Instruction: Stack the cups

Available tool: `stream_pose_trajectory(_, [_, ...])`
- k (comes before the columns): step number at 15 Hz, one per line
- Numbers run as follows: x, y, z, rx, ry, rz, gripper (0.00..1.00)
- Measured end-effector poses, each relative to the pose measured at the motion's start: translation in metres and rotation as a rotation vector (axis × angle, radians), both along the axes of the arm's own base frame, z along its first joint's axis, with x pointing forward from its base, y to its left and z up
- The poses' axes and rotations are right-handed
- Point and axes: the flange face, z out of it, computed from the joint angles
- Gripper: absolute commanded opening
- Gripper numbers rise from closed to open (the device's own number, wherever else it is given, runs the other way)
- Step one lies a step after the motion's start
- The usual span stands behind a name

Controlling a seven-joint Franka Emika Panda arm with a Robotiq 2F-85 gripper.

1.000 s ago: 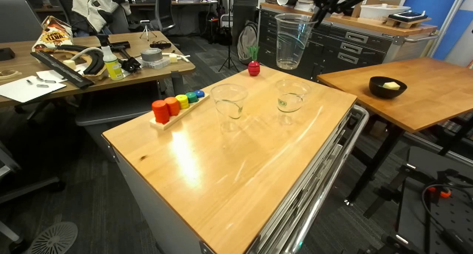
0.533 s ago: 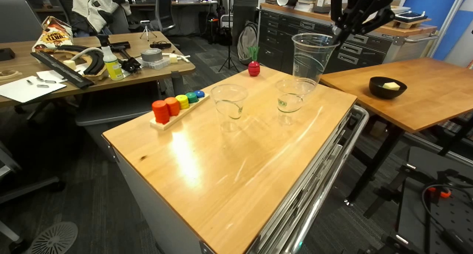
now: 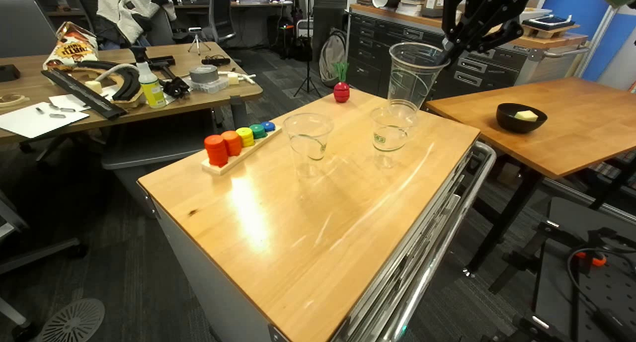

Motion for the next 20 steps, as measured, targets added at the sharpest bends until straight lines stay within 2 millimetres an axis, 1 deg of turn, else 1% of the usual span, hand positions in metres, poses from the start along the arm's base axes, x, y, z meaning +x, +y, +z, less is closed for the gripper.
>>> stream_pose_trajectory(3, [0.002, -0.001, 0.001, -0.008, -0.021, -0.005, 0.02])
stream_pose_trajectory(5, [0.004, -0.002, -0.004, -0.009, -0.014, -0.002, 0.02])
stream_pose_trajectory(9, [0.01, -0.006, -0.025, -0.011, 0.02, 0.011, 0.02])
stream_pose_trajectory(13, [0.026, -0.012, -0.045, -0.023, 0.038, 0.014, 0.02])
stream_pose_trajectory(14, [0.031, -0.014, -0.047, -0.024, 0.04, 0.014, 0.31])
stream_pose_trajectory(15, [0.036, -0.016, -0.047, -0.024, 0.04, 0.012, 0.32])
stream_pose_trajectory(20, [0.054, -0.027, -0.04, -0.026, 0.018, 0.0, 0.69])
